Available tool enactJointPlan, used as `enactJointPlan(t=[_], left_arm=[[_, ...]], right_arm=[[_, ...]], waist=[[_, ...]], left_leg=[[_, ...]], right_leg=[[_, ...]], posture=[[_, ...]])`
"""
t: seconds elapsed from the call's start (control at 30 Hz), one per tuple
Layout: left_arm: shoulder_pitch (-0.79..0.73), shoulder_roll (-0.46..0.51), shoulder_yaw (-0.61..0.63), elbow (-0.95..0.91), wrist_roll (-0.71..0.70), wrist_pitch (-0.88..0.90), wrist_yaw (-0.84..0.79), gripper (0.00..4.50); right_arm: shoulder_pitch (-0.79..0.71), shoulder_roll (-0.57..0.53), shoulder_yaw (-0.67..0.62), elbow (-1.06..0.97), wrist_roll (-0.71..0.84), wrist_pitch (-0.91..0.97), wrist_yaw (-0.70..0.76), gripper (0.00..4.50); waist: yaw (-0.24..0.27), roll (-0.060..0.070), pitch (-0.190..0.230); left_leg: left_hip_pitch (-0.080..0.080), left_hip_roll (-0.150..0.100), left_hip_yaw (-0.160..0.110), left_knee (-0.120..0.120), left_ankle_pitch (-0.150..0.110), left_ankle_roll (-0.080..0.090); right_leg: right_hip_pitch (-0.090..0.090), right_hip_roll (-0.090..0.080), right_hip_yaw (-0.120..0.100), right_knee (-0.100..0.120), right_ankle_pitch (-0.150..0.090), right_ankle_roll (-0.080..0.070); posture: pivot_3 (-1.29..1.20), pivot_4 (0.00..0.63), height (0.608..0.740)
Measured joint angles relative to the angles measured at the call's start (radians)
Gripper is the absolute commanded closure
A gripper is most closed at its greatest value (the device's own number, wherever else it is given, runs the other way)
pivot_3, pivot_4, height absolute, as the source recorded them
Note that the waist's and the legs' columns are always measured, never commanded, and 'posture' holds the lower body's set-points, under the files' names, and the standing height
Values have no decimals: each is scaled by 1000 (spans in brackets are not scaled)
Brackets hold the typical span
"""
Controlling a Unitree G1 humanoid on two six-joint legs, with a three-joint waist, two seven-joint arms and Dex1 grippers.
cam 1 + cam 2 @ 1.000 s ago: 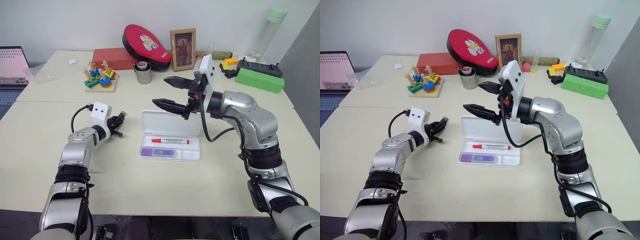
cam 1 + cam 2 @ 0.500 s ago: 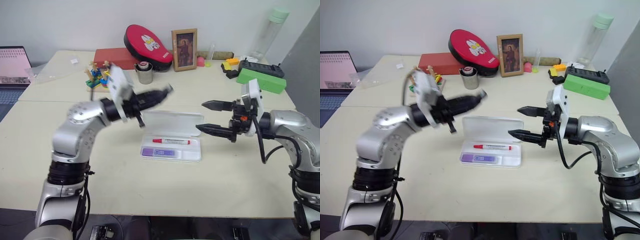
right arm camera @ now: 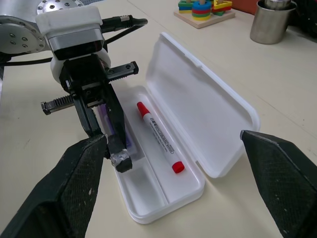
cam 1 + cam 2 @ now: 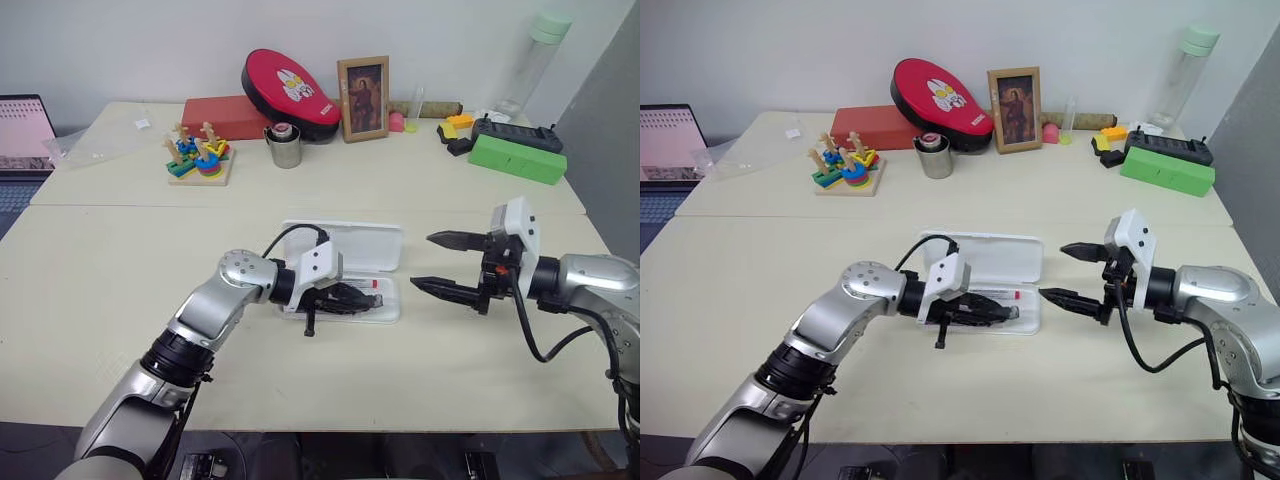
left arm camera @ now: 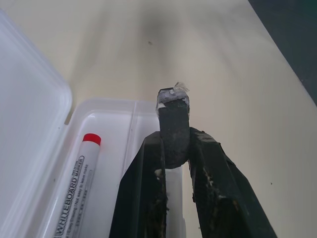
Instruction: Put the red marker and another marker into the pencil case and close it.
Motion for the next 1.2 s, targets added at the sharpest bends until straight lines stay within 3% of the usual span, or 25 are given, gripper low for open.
enactJointPlan(t=[0.33, 0.4, 0.57, 0.97, 1.1, 1.2], left_arm=[[-26, -68, -34, 99, 73, -36, 0, 4118], [-34, -71, -34, 111, 85, -36, 2, 3419], [-34, -74, -35, 124, 103, -38, 3, 2655], [-9, -114, 31, -7, 35, 62, 47, 55], [36, -116, 92, -90, -23, 144, 102, 6], [71, -126, 245, -241, -126, 239, 208, 1]], right_arm=[[45, -3, -5, -42, 20, 10, -34, 0], [50, -4, -4, -42, 21, 10, -34, 0], [50, -4, -3, -42, 21, 9, -34, 0], [-19, -4, 35, 10, 17, -9, 2, 0], [-105, 29, 70, 63, -1, -37, 9, 0], [-267, 110, 114, 176, -35, -57, -13, 175]], waist=[[1, 0, 0], [1, 0, 0], [0, 0, 0], [0, 0, 0], [-5, 0, 0], [-15, 0, 0]], left_leg=[[0, 0, 0, 0, 0, 0], [0, 0, 0, 0, 0, 0], [0, 0, 0, 0, 0, 0], [0, 0, -1, 1, 0, 0], [0, 0, -1, 1, 0, 0], [1, 1, -1, 1, 0, 0]], right_leg=[[0, 0, 0, 0, 0, 0], [0, 0, 0, 0, 0, 0], [0, 0, 0, 0, 0, 0], [1, 0, 0, 0, 0, 0], [1, 0, 0, 1, 0, 0], [1, 0, 0, 2, 0, 0]], posture=[[0, 150, 740], [0, 150, 740], [0, 150, 740], [0, 150, 740], [0, 150, 740], [0, 150, 740]])
